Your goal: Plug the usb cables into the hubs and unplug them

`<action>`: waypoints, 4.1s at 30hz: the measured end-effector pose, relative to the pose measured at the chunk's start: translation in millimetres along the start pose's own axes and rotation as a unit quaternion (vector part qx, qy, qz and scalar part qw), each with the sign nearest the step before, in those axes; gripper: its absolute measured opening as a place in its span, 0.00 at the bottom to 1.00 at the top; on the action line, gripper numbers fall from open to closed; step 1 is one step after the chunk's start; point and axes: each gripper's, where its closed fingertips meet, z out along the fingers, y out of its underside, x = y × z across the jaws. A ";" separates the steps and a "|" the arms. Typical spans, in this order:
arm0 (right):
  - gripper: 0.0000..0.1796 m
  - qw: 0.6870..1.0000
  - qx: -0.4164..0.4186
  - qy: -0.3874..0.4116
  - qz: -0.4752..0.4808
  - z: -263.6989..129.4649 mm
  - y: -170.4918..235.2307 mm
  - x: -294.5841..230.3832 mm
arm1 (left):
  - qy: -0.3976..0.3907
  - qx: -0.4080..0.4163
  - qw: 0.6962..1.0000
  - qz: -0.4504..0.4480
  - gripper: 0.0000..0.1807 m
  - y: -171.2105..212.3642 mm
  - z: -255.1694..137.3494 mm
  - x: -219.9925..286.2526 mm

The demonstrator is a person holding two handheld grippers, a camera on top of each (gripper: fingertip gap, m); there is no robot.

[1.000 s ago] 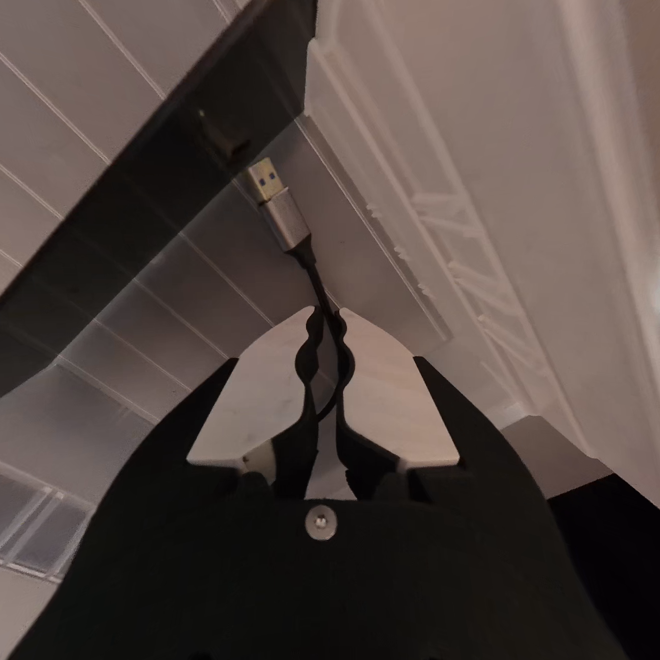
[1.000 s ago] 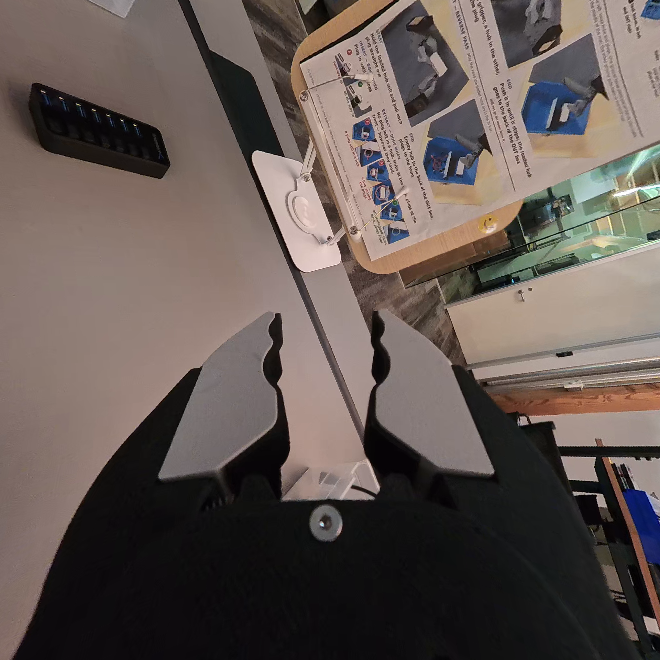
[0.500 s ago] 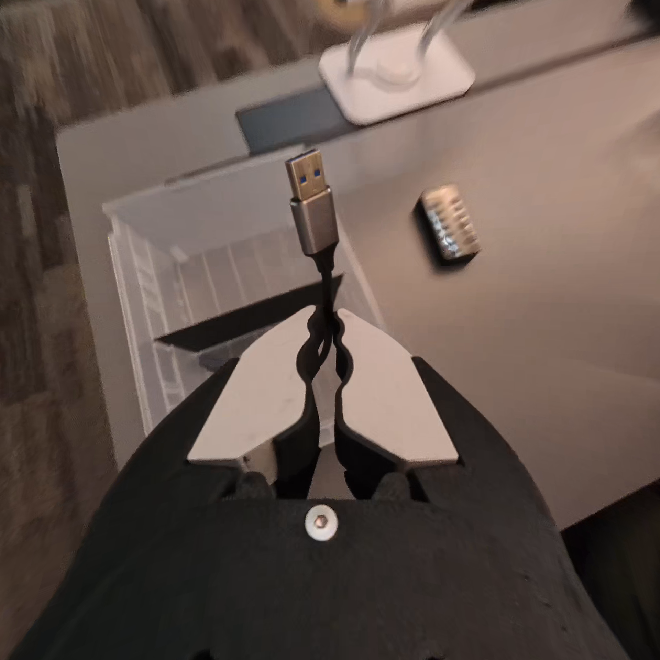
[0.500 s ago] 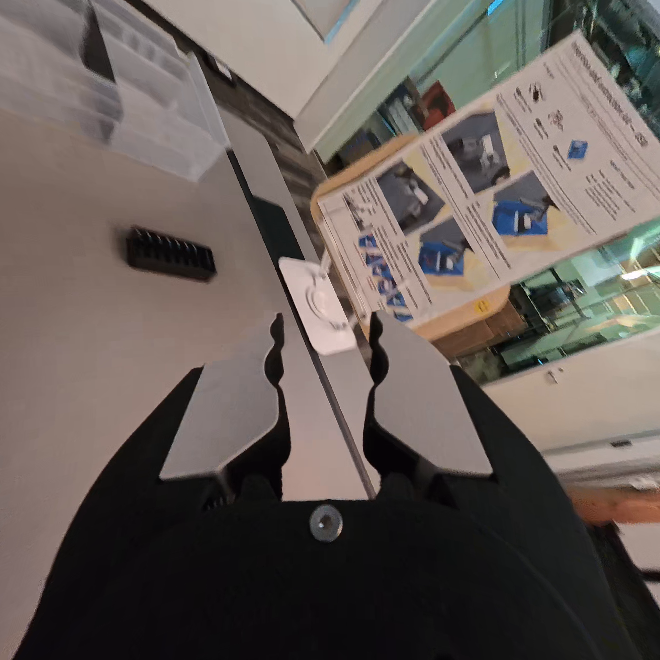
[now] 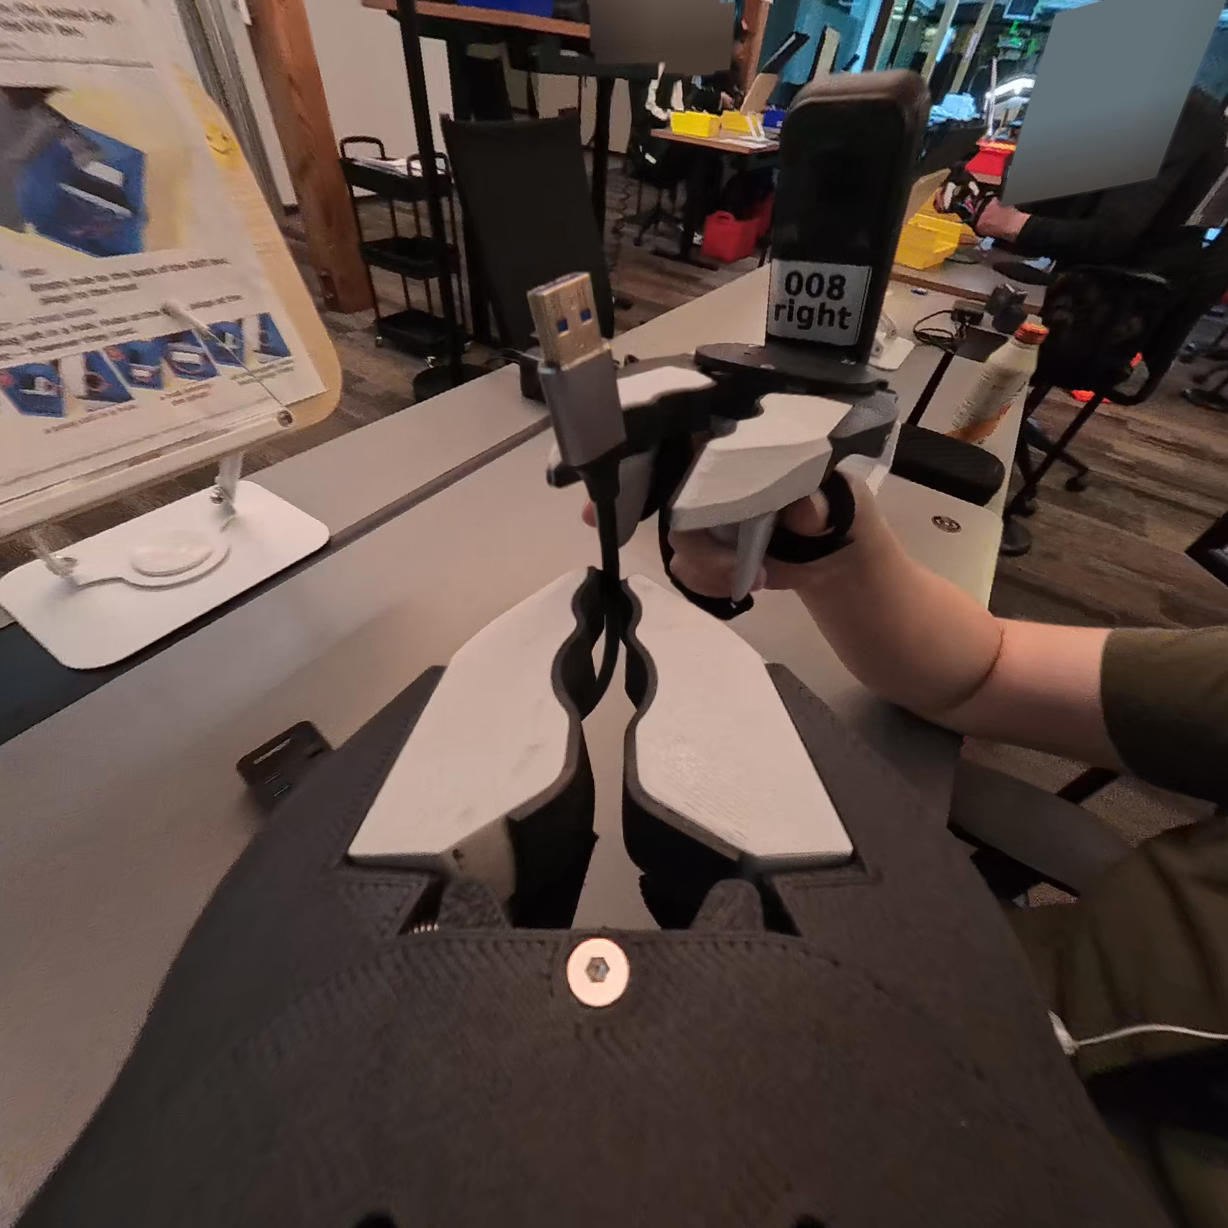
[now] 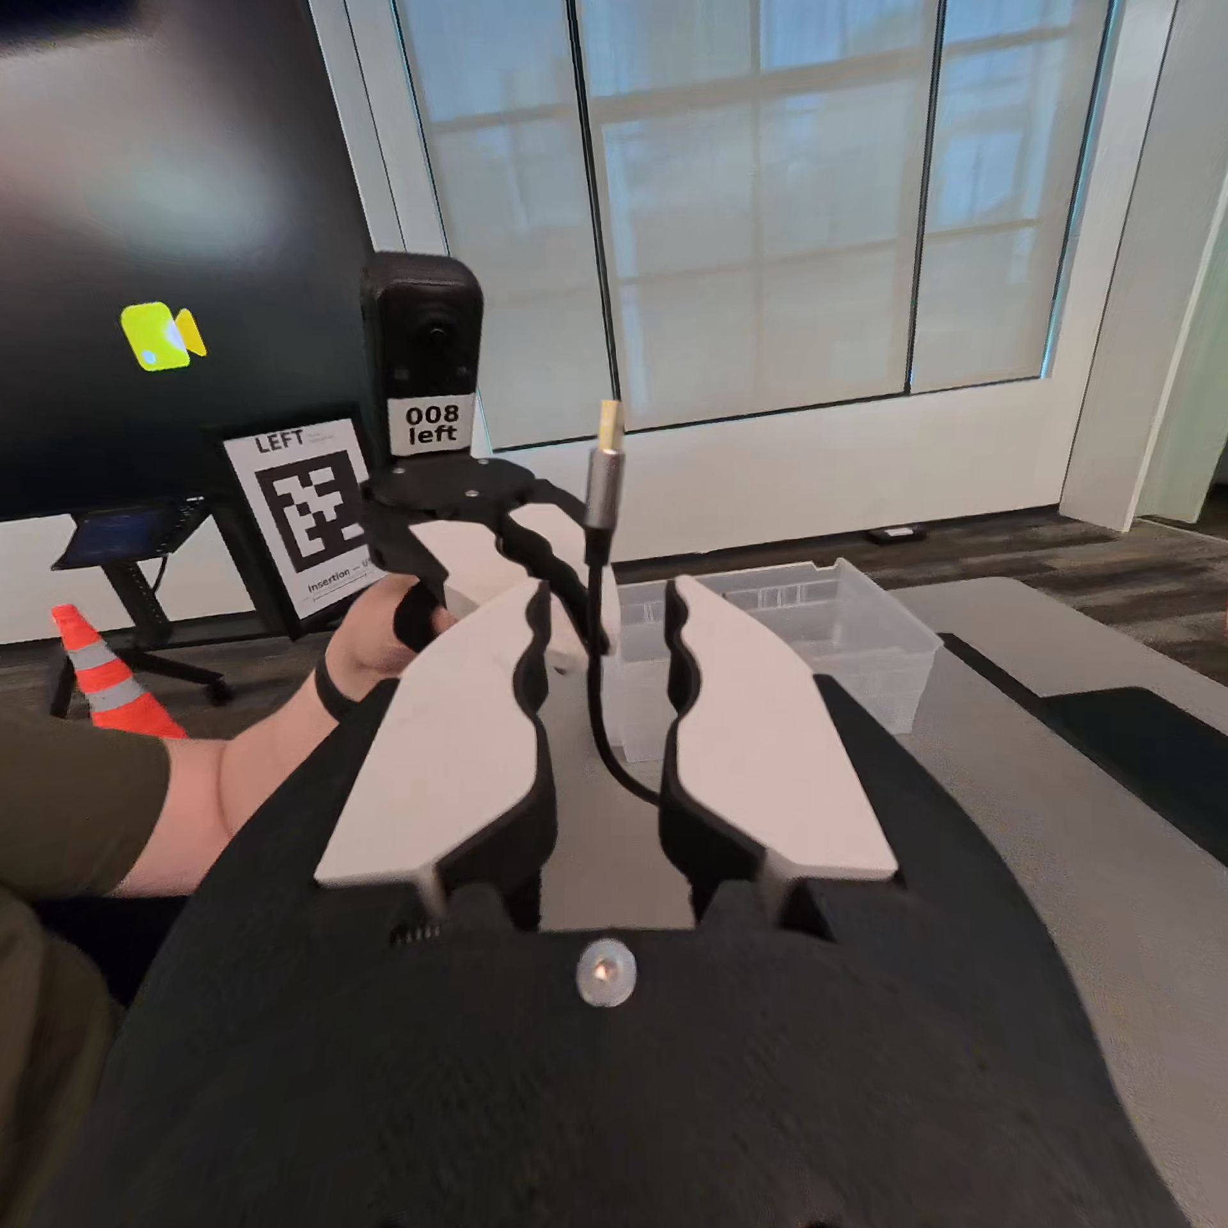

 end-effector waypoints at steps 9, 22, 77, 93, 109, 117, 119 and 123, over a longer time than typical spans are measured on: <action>0.04 0.990 -0.051 0.043 -0.127 -24.6 -4.1 15.8 | 0.054 -0.010 0.998 0.039 0.01 -12.4 44.4 11.6; 0.03 0.728 -0.054 0.315 -0.607 -73.2 -62.4 16.7 | 0.098 0.040 0.985 0.136 0.32 -62.8 43.2 39.2; 0.09 0.846 -0.523 -0.041 -0.099 -117.6 249.2 124.8 | -0.148 -0.453 0.856 -0.201 0.47 216.1 91.2 -202.7; 0.16 0.940 -0.288 0.138 0.125 -91.0 194.5 193.4 | -0.159 -0.462 0.864 -0.122 0.34 221.9 109.3 -208.1; 0.24 0.925 -0.120 0.100 0.346 -69.2 167.6 195.5 | -0.114 -0.325 0.938 0.025 0.34 147.6 168.1 -137.9; 0.16 0.945 -0.161 0.070 0.276 -79.3 159.7 186.6 | -0.003 -0.267 0.963 -0.023 0.44 121.6 152.2 -120.6; 0.16 0.948 -0.143 0.027 0.283 -79.5 145.0 176.3 | 0.085 -0.205 0.970 -0.095 0.36 105.2 144.5 -112.2; 0.16 0.957 -0.114 -0.043 0.263 -80.3 115.3 153.7 | 0.247 -0.134 0.933 -0.225 0.25 81.4 128.9 -93.4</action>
